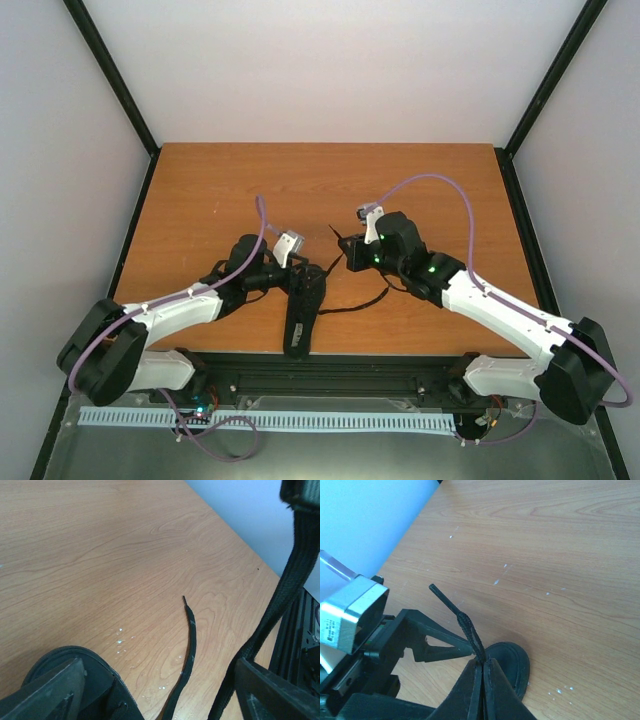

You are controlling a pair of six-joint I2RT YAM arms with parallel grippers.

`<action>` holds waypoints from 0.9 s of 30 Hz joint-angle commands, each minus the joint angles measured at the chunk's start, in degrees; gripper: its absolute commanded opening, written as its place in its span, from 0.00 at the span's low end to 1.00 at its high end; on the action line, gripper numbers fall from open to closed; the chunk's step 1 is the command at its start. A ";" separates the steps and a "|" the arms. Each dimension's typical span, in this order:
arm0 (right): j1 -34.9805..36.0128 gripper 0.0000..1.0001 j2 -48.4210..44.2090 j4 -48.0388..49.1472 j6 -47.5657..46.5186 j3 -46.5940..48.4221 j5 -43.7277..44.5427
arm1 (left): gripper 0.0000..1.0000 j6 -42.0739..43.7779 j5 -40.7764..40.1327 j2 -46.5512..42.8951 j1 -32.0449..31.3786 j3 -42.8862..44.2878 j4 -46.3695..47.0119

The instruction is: Tie the shoes

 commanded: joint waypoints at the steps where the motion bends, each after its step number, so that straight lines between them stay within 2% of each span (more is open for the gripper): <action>1: -0.16 0.03 -1.22 -0.18 0.97 -0.10 -0.60 | 0.80 1.90 1.15 0.99 -0.68 0.38 3.76; 5: -0.16 0.03 -2.11 -0.40 1.39 -0.20 -0.33 | 0.71 1.94 6.41 2.60 -1.36 1.69 3.63; 11: -0.13 0.03 -2.70 -1.93 1.07 0.60 2.06 | 0.59 3.52 7.14 3.86 -3.50 3.30 1.49; 22: -0.16 0.03 -3.79 -2.57 2.10 0.51 4.60 | 0.57 1.41 8.43 1.01 -3.50 -0.29 2.98; 27: -0.16 0.03 -3.46 -1.85 2.34 0.77 3.72 | 0.47 0.77 8.58 0.48 -3.50 -0.77 3.83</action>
